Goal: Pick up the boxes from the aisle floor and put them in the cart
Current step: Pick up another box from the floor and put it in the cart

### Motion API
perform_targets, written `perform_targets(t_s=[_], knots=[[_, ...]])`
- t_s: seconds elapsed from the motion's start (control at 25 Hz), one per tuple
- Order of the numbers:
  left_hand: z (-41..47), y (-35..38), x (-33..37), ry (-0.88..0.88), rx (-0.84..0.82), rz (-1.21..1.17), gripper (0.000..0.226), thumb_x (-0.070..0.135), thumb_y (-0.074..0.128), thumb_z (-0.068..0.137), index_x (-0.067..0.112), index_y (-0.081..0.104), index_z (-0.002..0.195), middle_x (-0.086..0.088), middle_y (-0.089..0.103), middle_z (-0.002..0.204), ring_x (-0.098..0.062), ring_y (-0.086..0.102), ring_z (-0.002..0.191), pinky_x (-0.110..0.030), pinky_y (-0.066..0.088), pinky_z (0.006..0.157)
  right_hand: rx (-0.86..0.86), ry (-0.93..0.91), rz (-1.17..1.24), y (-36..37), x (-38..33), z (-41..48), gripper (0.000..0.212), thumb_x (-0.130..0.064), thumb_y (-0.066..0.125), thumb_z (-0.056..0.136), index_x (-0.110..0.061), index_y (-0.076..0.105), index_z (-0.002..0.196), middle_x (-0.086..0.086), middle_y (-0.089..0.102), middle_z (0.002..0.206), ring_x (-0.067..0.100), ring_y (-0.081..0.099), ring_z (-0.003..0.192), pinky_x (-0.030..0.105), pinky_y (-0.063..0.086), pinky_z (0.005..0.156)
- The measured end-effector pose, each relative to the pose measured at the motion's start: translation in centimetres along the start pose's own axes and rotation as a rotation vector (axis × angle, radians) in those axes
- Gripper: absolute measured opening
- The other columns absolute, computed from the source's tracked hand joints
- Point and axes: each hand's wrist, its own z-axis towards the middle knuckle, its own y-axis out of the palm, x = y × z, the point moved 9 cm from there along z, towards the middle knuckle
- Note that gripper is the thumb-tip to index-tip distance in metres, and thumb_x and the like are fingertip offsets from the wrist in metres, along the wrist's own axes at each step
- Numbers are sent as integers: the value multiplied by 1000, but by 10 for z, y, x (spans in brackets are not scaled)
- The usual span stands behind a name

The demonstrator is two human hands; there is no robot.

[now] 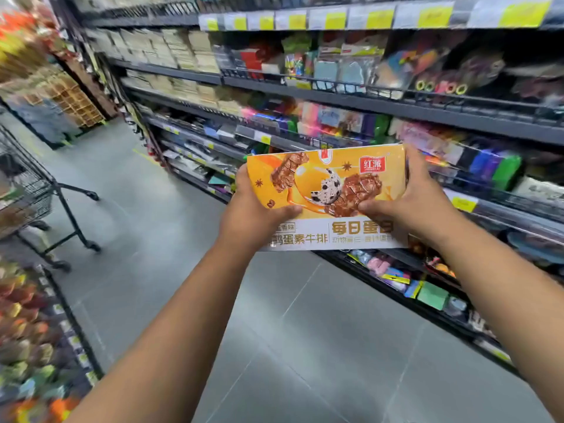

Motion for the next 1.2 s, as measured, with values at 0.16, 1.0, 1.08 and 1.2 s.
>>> perform_targets(t_s=[0.16, 1.0, 1.08, 1.2], knots=[[34, -75, -54, -83, 116, 20, 105, 44, 87, 65, 35, 18, 144, 13, 55, 114, -21, 60, 105, -44, 51, 92, -136, -53, 5, 98, -40, 55, 120, -21, 91, 60, -34, 13, 150, -15, 56, 113, 16, 56, 107, 35, 45, 96], [164, -432, -329, -459, 743, -45, 116, 42, 88, 64, 25, 14, 152, 2, 58, 129, -21, 57, 114, -34, 44, 97, -833, -480, -4, 622, -304, 240, 115, -14, 90, 61, -21, 15, 150, -3, 55, 131, 13, 57, 115, 32, 40, 106], [174, -460, -355, -483, 750, -46, 114, 40, 87, 67, 25, 13, 153, 6, 56, 127, -16, 55, 113, -27, 41, 91, -853, -495, -32, 669, -322, 244, 116, -19, 92, 58, -23, 17, 148, -3, 57, 131, 16, 58, 115, 40, 41, 108], [202, -510, -404, -523, 735, -52, 128, 58, 84, 55, 33, 4, 152, 0, 56, 135, -23, 57, 119, -39, 44, 102, -869, -502, -62, 744, -350, 256, 112, -21, 92, 57, -23, 23, 145, -2, 57, 129, 17, 58, 114, 42, 42, 106]])
